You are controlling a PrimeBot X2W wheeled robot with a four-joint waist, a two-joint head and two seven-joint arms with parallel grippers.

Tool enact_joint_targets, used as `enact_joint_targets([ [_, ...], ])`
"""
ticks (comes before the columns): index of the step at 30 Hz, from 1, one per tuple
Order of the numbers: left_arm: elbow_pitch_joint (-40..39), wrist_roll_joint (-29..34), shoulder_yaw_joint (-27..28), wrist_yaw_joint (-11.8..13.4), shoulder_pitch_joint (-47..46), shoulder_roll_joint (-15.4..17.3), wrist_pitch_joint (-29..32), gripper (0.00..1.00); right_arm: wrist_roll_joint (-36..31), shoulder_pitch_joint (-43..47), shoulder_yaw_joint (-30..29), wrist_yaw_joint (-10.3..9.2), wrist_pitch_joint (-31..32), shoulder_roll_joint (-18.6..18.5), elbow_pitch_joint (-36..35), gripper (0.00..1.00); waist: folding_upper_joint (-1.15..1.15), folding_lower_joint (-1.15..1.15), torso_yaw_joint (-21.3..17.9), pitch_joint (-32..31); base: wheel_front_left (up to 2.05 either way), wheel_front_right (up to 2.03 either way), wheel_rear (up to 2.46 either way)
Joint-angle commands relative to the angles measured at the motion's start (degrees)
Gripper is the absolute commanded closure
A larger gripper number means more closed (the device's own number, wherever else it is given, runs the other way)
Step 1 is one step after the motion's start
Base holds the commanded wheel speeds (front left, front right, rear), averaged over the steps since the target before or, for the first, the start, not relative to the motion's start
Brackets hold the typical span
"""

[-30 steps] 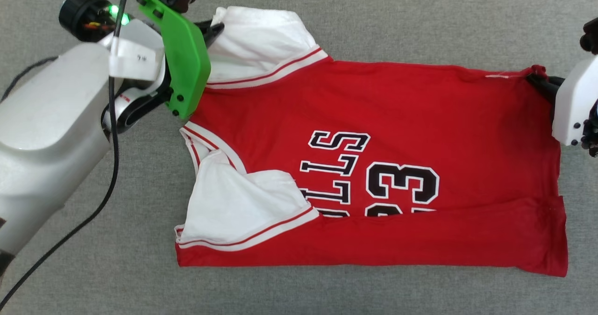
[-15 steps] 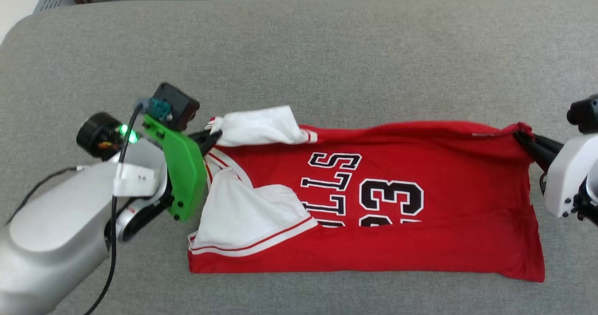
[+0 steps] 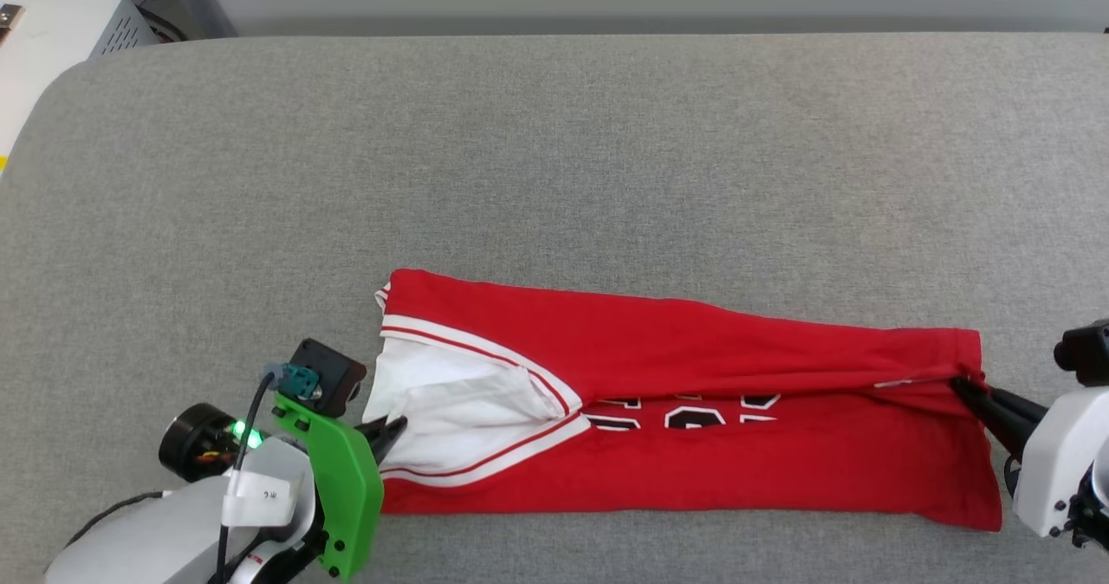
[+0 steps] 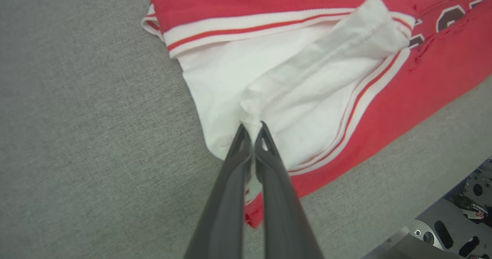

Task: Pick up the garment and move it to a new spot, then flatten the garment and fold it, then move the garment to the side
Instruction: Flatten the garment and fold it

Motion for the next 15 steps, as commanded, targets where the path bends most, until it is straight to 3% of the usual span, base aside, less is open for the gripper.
enact_joint_targets([
  [1,0.43,-0.76,-0.09,0.45,1.36,-0.19,-0.62,1.0,0.36,1.31,-0.17,-0.04,0.24,0.58,-0.01,1.0,0.0,0.0,-0.16,0.6,0.0,0.0,0.0],
  [8,4.44,-1.31,-0.52,0.52,2.87,-2.59,-2.04,1.0,0.3,3.2,-0.14,-0.04,1.17,3.51,2.22,1.0,0.0,0.0,-0.39,1.27,0.0,0.0,0.0],
  [9,4.92,-1.41,-0.14,0.63,3.04,-2.92,-3.02,0.58,0.62,3.25,-0.42,-0.04,0.97,3.85,1.95,0.62,0.0,0.0,-0.47,1.01,0.0,0.0,0.0],
  [10,5.14,-1.31,0.26,0.75,3.12,-3.14,-4.11,0.0,0.71,3.27,-0.68,-0.04,0.61,3.89,1.46,0.0,0.0,0.0,-0.5,0.7,0.0,0.0,0.0],
  [15,5.27,0.55,3.04,3.77,4.23,-3.11,-12.14,0.0,4.86,4.63,-4.58,-0.04,-0.24,2.5,-3.94,0.0,0.0,0.0,-0.6,-1.46,0.0,0.0,0.0],
])
